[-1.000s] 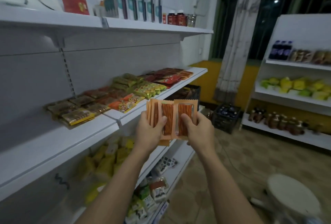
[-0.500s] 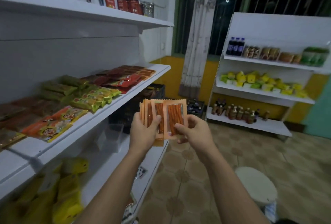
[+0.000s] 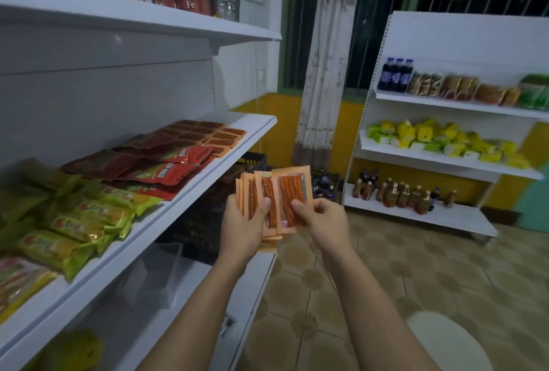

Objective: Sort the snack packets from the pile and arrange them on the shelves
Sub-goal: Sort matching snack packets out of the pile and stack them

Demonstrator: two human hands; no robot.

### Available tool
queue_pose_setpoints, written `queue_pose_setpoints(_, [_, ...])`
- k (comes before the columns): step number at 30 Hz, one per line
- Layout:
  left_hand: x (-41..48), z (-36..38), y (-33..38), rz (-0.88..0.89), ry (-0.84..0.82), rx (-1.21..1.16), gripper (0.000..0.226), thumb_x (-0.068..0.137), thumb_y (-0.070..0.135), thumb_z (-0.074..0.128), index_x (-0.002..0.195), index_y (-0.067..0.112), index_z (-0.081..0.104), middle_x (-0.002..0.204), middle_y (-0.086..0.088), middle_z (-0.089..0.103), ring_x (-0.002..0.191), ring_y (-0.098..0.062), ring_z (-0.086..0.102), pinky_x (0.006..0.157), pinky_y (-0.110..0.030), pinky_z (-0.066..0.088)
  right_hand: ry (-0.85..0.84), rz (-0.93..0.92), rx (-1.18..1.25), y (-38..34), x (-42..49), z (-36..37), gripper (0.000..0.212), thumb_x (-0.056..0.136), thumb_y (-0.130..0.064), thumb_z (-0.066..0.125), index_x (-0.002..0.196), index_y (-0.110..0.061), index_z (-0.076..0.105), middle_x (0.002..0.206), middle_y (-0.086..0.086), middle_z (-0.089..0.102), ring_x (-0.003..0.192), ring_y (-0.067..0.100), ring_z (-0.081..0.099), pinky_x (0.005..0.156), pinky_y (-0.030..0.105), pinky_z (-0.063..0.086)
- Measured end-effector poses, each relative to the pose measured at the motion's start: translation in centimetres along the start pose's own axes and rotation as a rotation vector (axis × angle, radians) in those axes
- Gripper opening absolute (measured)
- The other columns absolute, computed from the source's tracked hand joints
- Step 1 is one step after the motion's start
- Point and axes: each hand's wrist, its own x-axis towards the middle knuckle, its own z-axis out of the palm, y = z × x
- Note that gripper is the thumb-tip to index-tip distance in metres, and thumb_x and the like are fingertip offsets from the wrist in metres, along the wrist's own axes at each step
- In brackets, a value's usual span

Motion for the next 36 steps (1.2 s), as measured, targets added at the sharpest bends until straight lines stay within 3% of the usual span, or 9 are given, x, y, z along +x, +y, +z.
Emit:
queue_pose_setpoints(4, [3.3,2.2,-0.5,0.024,-0.022,0.035,0.045,0.091,0.037,0.066,0.128,0.018,0.050,0.113,0.004,0.065,0.101,-0.007,0.065,0.078,-0.022,0.056,-0.019,0.017,0.062,0.7,4.2,-0.1,0.017,0.090,-0.026,0.069,0.093,-0.009,0.071,0.087,0.001,0.076,0.082,0.012,0.073,0.075,0.032,0.058])
queue_pose_setpoints(8, [6.5,4.7,-1.1,0.024,-0.011,0.063,0.039,0.093,0.036,0.063,0.125,0.017,0.050,0.106,0.010,0.064,0.091,0.000,0.065,0.064,-0.010,0.052,-0.016,0.022,0.065,1.7,8.7,0.1,0.018,0.091,-0.025,0.069,0.092,-0.008,0.065,0.086,0.003,0.075,0.078,0.014,0.073,0.073,0.036,0.060])
queue_pose_setpoints(11, [9.2,6.6,-1.7,0.002,-0.014,0.081,0.039,0.095,0.041,0.059,0.125,0.018,0.051,0.107,0.007,0.067,0.089,-0.004,0.069,0.070,-0.017,0.055,-0.064,0.004,0.073,2.4,12.5,0.1,0.016,0.091,-0.025,0.068,0.094,-0.010,0.063,0.086,0.001,0.074,0.074,0.011,0.073,0.065,0.028,0.059])
queue_pose_setpoints(15, [13.2,9.4,-2.2,-0.046,-0.037,0.062,0.038,0.095,0.039,0.059,0.127,0.021,0.049,0.112,0.002,0.069,0.094,-0.008,0.071,0.086,-0.036,0.058,-0.125,-0.044,0.070,3.2,18.6,-0.4,0.014,0.092,-0.026,0.067,0.093,-0.013,0.062,0.085,0.000,0.074,0.073,0.009,0.073,0.065,0.029,0.060])
queue_pose_setpoints(18, [16.1,12.2,-1.7,-0.079,-0.010,0.055,0.029,0.095,0.030,0.061,0.122,0.024,0.051,0.109,0.003,0.070,0.093,-0.008,0.071,0.084,-0.035,0.058,-0.168,-0.076,0.083,3.6,23.7,-1.2,0.016,0.091,-0.027,0.068,0.092,-0.012,0.063,0.083,0.000,0.074,0.070,0.010,0.072,0.054,0.021,0.053])
queue_pose_setpoints(24, [21.3,16.5,-1.1,-0.092,0.212,0.104,0.022,0.094,0.031,0.064,0.114,0.030,0.054,0.108,0.006,0.069,0.093,-0.008,0.071,0.083,-0.035,0.059,-0.321,-0.098,0.036,3.6,32.3,-1.3,0.019,0.087,-0.033,0.072,0.081,-0.016,0.070,0.076,-0.005,0.074,0.069,0.007,0.071,0.064,0.027,0.057])
queue_pose_setpoints(30, [24.1,16.3,-1.4,-0.123,0.416,0.173,0.024,0.096,0.030,0.061,0.115,0.030,0.048,0.107,0.011,0.066,0.091,-0.003,0.067,0.076,-0.022,0.054,-0.505,-0.168,-0.066,3.9,36.9,1.0,0.017,0.085,-0.037,0.073,0.076,-0.023,0.073,0.073,-0.009,0.074,0.068,0.006,0.070,0.070,0.033,0.058])
queue_pose_setpoints(32, [25.4,15.4,-1.2,-0.139,0.497,0.208,0.027,0.096,0.030,0.061,0.118,0.029,0.045,0.107,0.014,0.061,0.094,-0.001,0.062,0.078,-0.024,0.053,-0.555,-0.146,-0.063,4.0,38.3,2.3,0.016,0.086,-0.036,0.073,0.078,-0.022,0.074,0.076,-0.008,0.075,0.073,0.009,0.072,0.073,0.037,0.059])
queue_pose_setpoints(36, [28.6,11.2,-1.1,-0.167,0.689,0.210,0.037,0.095,0.029,0.062,0.128,0.021,0.047,0.113,0.008,0.062,0.103,-0.012,0.062,0.090,-0.036,0.053,-0.607,-0.135,-0.110,3.5,42.0,5.7,0.018,0.088,-0.033,0.071,0.078,-0.018,0.073,0.077,-0.005,0.074,0.077,0.014,0.071,0.067,0.028,0.054])
